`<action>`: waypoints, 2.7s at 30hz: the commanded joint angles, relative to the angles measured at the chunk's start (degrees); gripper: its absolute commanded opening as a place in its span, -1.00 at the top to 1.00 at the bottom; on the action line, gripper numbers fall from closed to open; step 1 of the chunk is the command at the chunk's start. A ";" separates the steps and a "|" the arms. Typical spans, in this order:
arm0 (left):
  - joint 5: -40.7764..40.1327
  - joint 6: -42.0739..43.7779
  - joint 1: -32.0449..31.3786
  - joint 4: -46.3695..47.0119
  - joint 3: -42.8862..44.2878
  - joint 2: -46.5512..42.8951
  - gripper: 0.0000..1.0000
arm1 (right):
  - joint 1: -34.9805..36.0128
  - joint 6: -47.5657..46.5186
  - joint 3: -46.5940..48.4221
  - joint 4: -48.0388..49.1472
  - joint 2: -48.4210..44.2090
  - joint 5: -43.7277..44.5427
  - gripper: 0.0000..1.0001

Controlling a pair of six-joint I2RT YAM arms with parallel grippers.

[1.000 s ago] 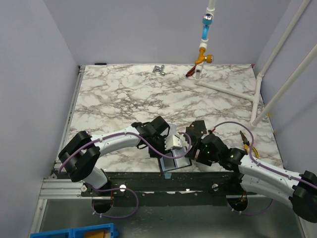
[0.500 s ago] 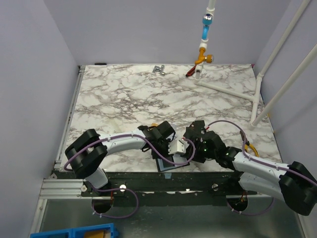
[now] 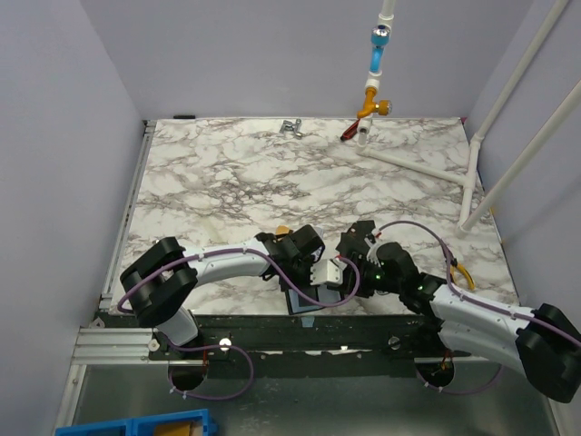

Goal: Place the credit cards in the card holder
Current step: Close the card holder at the center of the board.

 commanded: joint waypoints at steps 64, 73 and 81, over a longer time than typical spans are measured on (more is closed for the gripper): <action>46.38 -12.59 31.41 -7.30 4.70 -18.60 0.45 | -0.07 -5.94 22.54 -0.73 -3.57 2.34 0.99; 47.34 -15.19 29.39 -7.31 8.05 -14.85 0.49 | -0.08 -2.79 18.97 5.62 2.86 -1.65 0.99; 41.12 -16.17 23.61 -5.71 11.32 -8.00 0.52 | -0.12 -0.89 16.03 7.35 7.28 -4.14 0.99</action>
